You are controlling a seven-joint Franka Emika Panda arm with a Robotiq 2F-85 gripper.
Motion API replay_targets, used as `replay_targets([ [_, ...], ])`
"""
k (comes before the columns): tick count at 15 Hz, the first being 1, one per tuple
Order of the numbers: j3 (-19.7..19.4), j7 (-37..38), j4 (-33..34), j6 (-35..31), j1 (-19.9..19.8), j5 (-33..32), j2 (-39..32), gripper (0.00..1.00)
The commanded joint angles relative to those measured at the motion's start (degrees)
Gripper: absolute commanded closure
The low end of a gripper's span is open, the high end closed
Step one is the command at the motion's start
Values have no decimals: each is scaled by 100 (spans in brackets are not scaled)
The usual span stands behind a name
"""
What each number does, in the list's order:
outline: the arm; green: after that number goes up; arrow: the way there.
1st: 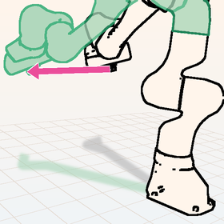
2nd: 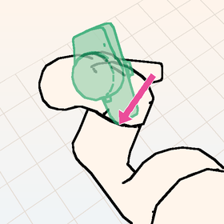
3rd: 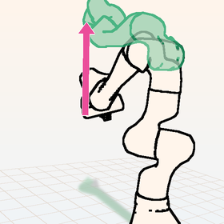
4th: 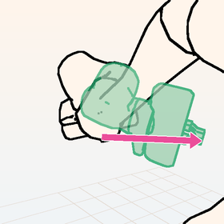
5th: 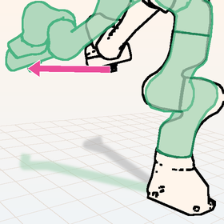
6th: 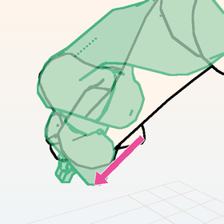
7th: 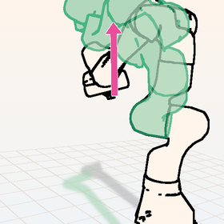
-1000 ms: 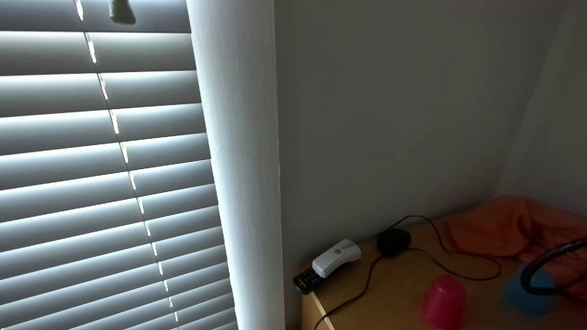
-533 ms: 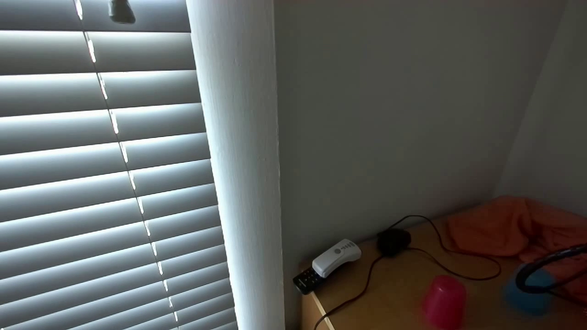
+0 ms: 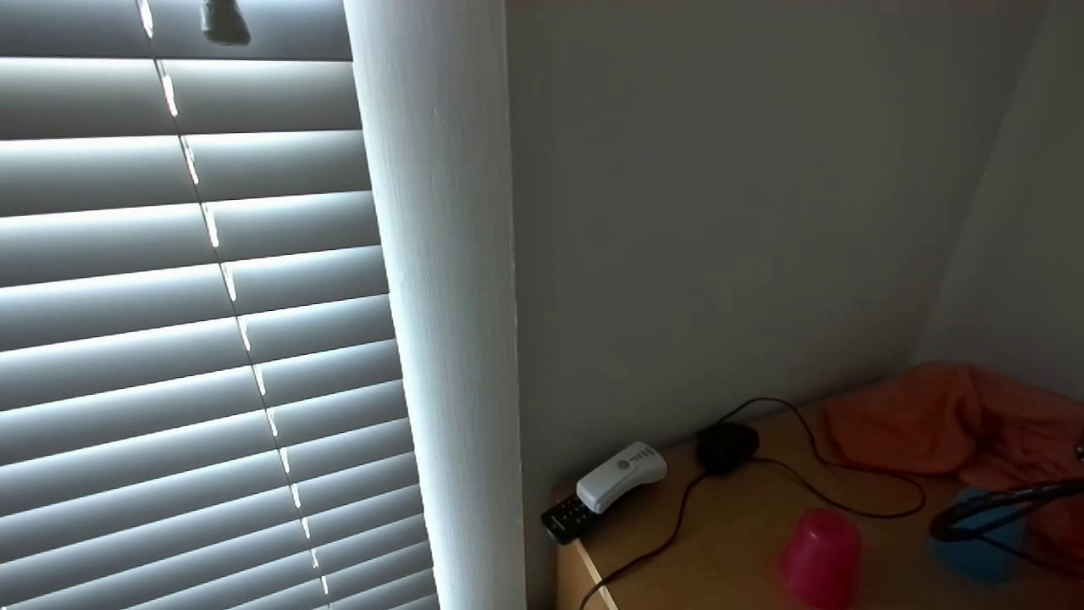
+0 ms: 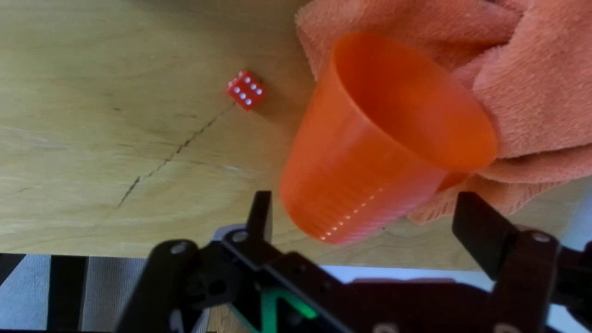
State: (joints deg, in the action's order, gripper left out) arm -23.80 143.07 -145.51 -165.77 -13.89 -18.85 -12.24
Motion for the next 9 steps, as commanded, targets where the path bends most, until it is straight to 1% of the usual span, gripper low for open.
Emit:
replay_targets([
  [1, -311, 85, 63, -244, 335, 221, -279, 0],
  [2, -384, 92, 84, -247, 408, 244, -332, 0],
  [3, -412, 51, 99, -244, 451, 306, -378, 2],
  [4, -452, 34, 117, -242, 505, 345, -419, 13],
  [7, -441, -115, 184, -264, 574, 544, -541, 40],
  [8, -427, -165, 224, -253, 596, 600, -586, 45],
  [9, -452, -182, 258, -254, 644, 616, -623, 22],
])
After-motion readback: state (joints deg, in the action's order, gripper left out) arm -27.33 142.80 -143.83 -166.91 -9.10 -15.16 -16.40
